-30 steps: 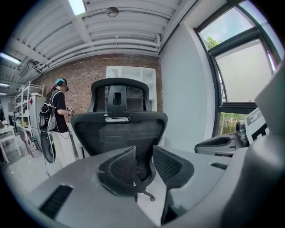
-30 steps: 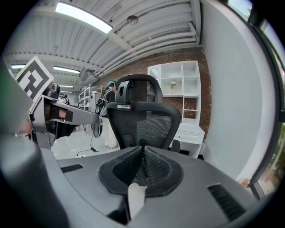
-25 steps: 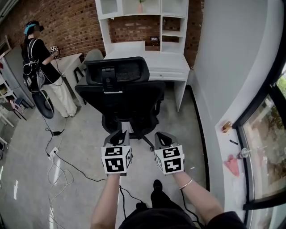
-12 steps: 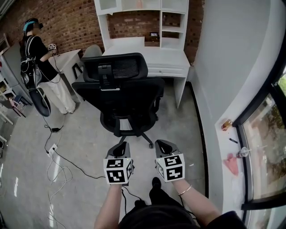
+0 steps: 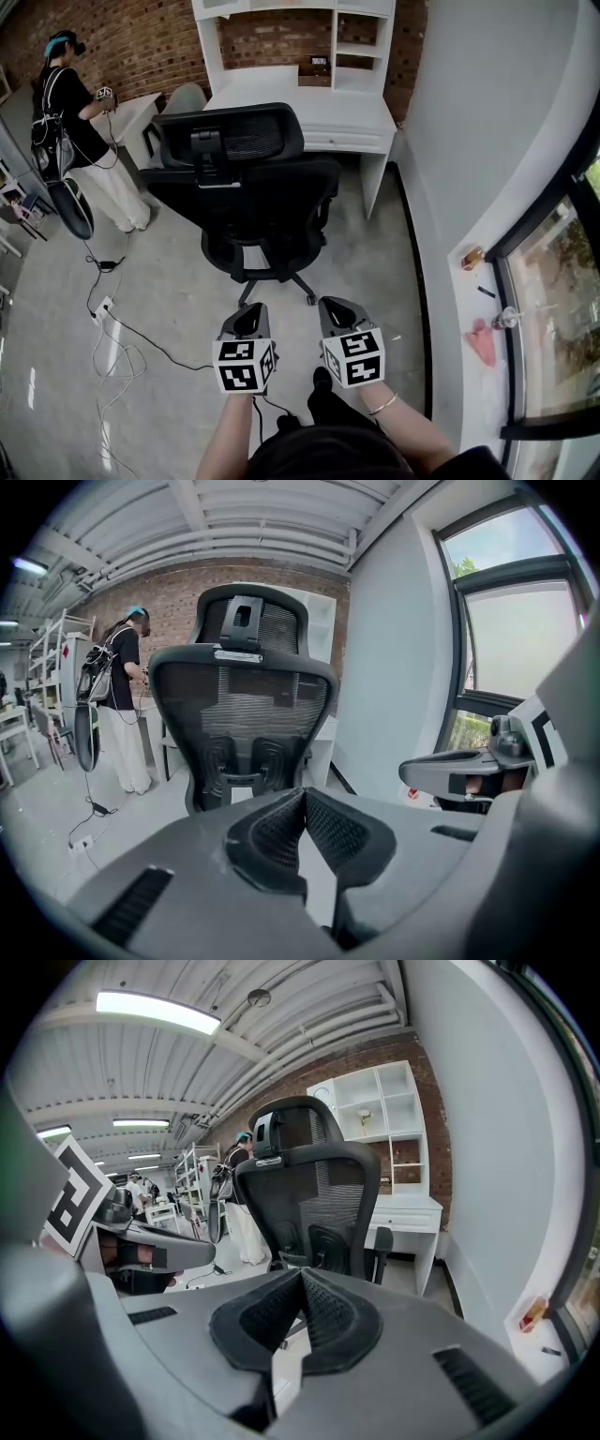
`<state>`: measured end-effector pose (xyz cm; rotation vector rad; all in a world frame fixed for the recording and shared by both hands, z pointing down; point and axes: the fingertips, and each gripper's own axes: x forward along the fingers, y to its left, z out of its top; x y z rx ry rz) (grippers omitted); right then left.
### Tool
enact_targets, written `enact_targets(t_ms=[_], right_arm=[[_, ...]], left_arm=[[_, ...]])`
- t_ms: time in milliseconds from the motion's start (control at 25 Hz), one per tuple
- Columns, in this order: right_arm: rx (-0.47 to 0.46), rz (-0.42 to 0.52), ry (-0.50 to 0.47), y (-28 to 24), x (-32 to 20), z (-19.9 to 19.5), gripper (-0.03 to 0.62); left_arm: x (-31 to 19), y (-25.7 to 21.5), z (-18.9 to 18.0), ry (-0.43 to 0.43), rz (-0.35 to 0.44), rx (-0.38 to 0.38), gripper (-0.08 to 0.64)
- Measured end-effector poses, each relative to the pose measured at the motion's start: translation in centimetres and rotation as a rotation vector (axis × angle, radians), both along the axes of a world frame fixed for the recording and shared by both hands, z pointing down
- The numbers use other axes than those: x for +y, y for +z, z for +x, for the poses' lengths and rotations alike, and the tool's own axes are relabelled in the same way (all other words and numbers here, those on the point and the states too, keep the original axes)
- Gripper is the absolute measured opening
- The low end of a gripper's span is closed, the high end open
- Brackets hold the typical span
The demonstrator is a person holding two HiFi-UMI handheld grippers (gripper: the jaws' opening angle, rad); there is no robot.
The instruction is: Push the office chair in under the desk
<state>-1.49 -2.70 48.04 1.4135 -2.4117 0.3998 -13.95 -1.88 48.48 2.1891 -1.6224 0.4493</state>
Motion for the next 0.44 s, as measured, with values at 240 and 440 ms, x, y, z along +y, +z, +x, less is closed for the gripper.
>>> enact_targets(t_ms=[240, 440], right_arm=[[-0.027, -0.012, -0.017, 0.5, -1.8, 0.3, 0.005], [-0.039, -0.017, -0.035, 0.8, -4.5, 0.9, 0.005]], left_arm=[[-1.8, 0.7, -0.1, -0.001, -0.006, -0.003, 0.011], [-4.1, 0.6, -0.1, -0.023, 0.009, -0.006, 0.011]])
